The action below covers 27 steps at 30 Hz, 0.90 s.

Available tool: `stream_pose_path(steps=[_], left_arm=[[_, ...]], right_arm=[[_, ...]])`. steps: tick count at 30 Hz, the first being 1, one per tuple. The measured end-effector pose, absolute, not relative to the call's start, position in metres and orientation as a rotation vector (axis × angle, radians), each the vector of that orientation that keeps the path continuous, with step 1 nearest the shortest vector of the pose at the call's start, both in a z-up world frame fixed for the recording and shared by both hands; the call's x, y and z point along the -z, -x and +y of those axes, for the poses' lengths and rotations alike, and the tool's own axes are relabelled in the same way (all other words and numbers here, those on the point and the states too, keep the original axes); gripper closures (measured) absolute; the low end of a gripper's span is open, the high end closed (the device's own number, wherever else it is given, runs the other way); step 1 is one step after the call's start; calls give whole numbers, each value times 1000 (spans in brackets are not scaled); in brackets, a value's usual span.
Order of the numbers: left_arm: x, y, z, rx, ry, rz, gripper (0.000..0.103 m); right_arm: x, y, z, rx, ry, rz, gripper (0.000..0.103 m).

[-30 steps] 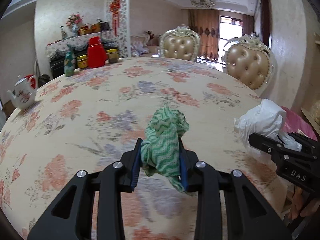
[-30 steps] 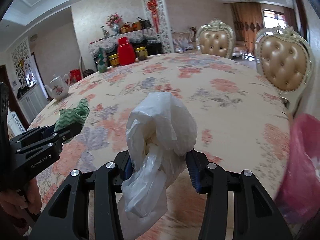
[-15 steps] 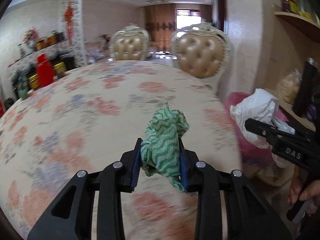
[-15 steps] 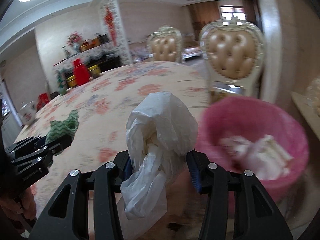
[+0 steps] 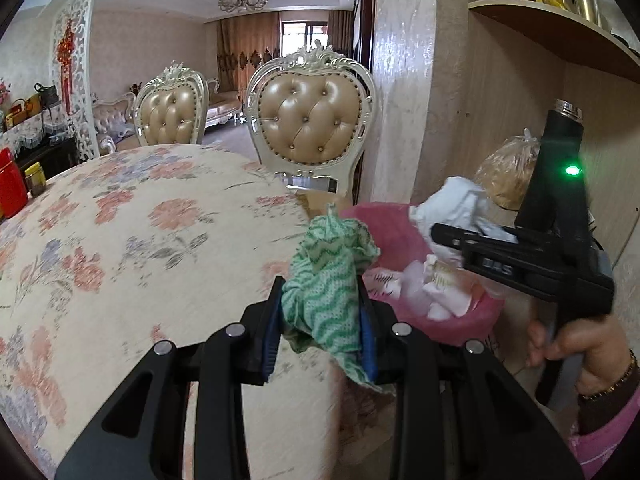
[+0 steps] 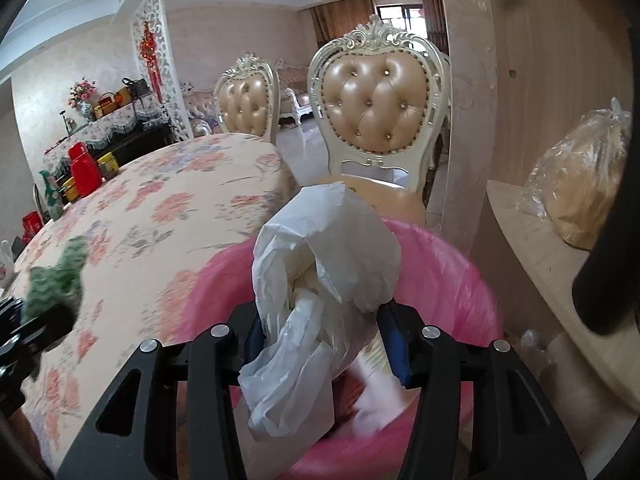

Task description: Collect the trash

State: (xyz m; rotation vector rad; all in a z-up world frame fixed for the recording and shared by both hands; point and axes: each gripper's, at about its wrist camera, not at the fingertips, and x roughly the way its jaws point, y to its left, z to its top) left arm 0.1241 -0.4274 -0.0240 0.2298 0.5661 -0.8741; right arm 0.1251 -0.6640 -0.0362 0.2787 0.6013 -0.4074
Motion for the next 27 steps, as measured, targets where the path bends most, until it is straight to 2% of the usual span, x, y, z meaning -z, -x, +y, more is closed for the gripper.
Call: stream_pose_path(steps=[4,6,9,17,19,21,22,27], left_arm=[[25,-131,-442,881,-234,578,71],[24,-135,-452,892,-231,583,70],[26,-138,-470,911,-229,591,69],[33,-137,-524,992,-250,596,67],[39,-136,-540,1024,-264,609,57],[43,-133,-549,1034,-269,619,18],[46,-132,-552,1025,-264,609,12],[48,-128,-542,980,-267,578,10]], right_arm=[[41,-142,-683,409,-292,599,51],[41,-146,-689,416,-295,593,36],[36,-138,-697,426,-312,544,24],[10,-64,-702,491,-332,424,23],[8,-43,-698,516,-343,413,23],[9,-29,-693,527,-351,410,23],[8,-23,-690,538,-349,410,23],[6,-4,-671,563,-333,406,23]])
